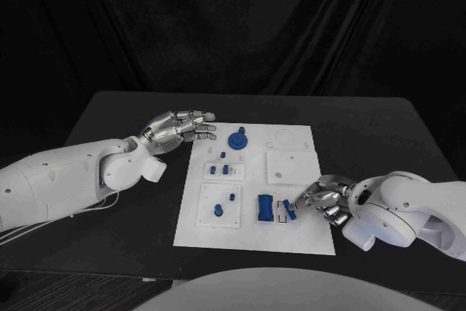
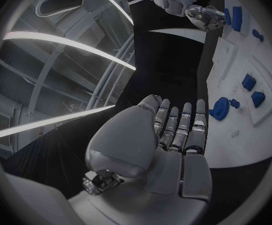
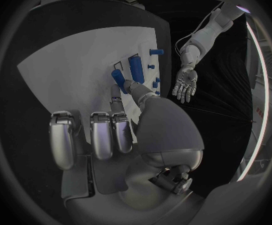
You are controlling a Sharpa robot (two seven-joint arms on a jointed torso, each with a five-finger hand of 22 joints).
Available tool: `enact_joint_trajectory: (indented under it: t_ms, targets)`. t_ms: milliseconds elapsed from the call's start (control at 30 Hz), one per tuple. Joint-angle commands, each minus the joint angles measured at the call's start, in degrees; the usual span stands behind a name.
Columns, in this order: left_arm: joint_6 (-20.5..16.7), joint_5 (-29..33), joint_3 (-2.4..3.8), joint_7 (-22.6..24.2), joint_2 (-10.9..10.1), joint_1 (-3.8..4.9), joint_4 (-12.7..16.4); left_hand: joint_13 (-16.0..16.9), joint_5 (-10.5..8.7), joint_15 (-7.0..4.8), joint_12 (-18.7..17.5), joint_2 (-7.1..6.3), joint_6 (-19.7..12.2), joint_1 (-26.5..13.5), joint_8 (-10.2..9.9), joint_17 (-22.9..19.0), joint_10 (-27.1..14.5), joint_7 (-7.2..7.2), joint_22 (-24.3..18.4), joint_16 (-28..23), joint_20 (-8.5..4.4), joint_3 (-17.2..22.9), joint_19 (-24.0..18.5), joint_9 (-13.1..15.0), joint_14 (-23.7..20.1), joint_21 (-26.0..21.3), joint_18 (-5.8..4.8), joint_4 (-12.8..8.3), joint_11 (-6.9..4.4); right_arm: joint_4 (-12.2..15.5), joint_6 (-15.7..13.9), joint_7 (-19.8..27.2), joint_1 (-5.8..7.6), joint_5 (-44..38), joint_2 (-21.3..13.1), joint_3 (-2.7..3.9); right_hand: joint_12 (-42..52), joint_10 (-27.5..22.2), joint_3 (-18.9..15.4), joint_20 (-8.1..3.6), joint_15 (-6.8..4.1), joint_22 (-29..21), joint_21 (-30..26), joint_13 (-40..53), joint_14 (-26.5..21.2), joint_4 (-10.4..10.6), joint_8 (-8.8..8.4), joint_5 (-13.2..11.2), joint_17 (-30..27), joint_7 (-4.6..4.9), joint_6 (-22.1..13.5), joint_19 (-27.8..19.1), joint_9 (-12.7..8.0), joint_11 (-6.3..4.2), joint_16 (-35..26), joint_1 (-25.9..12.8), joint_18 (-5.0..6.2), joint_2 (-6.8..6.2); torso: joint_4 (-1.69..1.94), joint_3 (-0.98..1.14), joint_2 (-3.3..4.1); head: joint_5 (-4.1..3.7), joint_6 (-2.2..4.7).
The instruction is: Assemble the parts on the task board
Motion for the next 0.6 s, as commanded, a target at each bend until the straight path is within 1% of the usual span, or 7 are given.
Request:
enact_joint_trajectory:
  t_ms: [33, 67, 200, 367, 533, 600]
  targets:
    - [0.6, 0.2, 0.06, 0.5, 0.0, -0.07, 0.2, -0.1, 0.30, 0.24, 0.2, 0.06, 0.0, -0.5, 0.4, 0.0, 0.1, 0.27, 0.1, 0.3, -0.08, 0.3, 0.4, -0.1, 0.1, 0.3, -0.98, -0.1, 0.14, 0.1, -0.8, 0.8, -0.06, 2.0, 0.2, -0.01, 0.3, 6.1, -0.1, -0.45, -0.53, 15.1, 0.1, 15.1, 6.0, 0.2, -0.42, -0.3, 15.1, -0.05, -0.1, 6.1, -0.1, -0.39, 0.3, -0.7, -0.90, 0.02, 0.01, -0.03, 0.00, 0.04, 0.00]
    - [0.6, 0.2, 0.06, 0.5, 0.0, -0.07, 0.2, -0.1, 0.30, 0.24, 0.2, 0.06, 0.0, -0.5, 0.4, 0.0, 0.1, 0.27, 0.1, 0.3, -0.08, 0.3, 0.4, -0.1, 0.1, 0.3, -0.98, -0.1, 0.14, 0.1, -0.8, 0.8, -0.06, 2.1, 0.3, -0.01, 0.3, 6.1, -0.1, -0.45, -0.53, 15.1, 0.1, 15.1, 6.0, 0.3, -0.44, -0.4, 15.1, -0.04, -0.1, 6.1, -0.1, -0.38, 0.3, -0.8, -0.90, 0.03, 0.03, 0.00, 0.02, 0.01, 0.00]
    - [0.6, 0.2, 0.06, 0.5, 0.0, -0.07, 0.2, -0.1, 0.29, 0.24, 0.2, -0.02, -0.1, -0.6, 0.4, 0.0, 0.1, 0.27, 0.1, 0.3, -0.09, 0.3, 0.4, -0.1, 0.1, 0.3, -1.00, -0.1, 0.14, -0.2, -1.2, 0.8, -0.06, 2.3, 0.8, -0.01, 0.3, 6.1, -0.1, -0.45, -0.53, 15.1, 0.1, 15.1, 6.0, 0.3, -0.44, -0.4, 15.1, -0.04, -0.1, 6.1, -0.1, -0.38, 0.3, -0.8, -0.90, 0.03, 0.03, -0.01, -0.01, -0.17, 0.00]
    - [0.6, 0.2, 0.06, 0.5, 0.0, -0.07, 0.2, -0.1, 0.29, 0.24, 0.2, -0.06, -0.1, -0.6, 0.4, 0.0, 0.1, 0.28, 0.1, 0.3, -0.09, 0.3, 0.4, -0.1, 0.1, 0.3, -1.00, -0.1, 0.15, -0.5, -1.2, 0.6, -0.07, 2.4, 1.3, -0.01, 0.3, 6.1, -0.2, -0.46, -0.52, 15.1, 0.1, 15.1, 6.0, 0.4, -0.53, -0.5, 15.1, 0.01, -0.2, 6.1, -0.2, -0.35, 0.3, -0.8, -0.90, 0.08, 0.01, -0.01, 0.00, 0.03, 0.00]
    - [0.6, 0.2, 0.06, 0.5, 0.0, -0.07, 0.2, -0.1, 0.29, 0.24, 0.2, -0.06, -0.1, -0.6, 0.4, 0.0, 0.1, 0.28, 0.1, 0.3, -0.09, 0.3, 0.4, -0.1, 0.1, 0.3, -1.00, -0.1, 0.15, -0.7, -1.2, 0.1, -0.08, 2.5, 1.5, -0.02, 0.3, 6.1, -0.6, -0.45, -0.47, 15.1, 0.1, 15.1, 6.0, 0.7, -0.77, -1.4, 15.1, 0.12, -0.6, 6.1, -0.3, -0.27, 0.3, -1.1, -0.90, 0.13, -0.03, 0.00, 0.00, 0.02, 0.00]
    - [0.6, 0.2, 0.06, 0.5, 0.0, -0.07, 0.2, -0.1, 0.29, 0.24, 0.2, -0.06, -0.1, -0.6, 0.4, 0.0, 0.1, 0.28, 0.1, 0.3, -0.09, 0.3, 0.4, -0.1, 0.1, 0.3, -1.00, -0.1, 0.15, -0.7, -1.1, -0.2, -0.08, 2.5, 1.6, -0.02, 0.3, 6.1, -0.9, -0.42, -0.42, 15.1, 0.1, 15.1, 6.0, 1.0, -0.90, -2.2, 15.1, 0.20, -0.7, 6.1, -0.4, -0.21, 0.3, -1.4, -0.90, 0.25, -0.01, -0.01, -0.02, 0.04, 0.00]
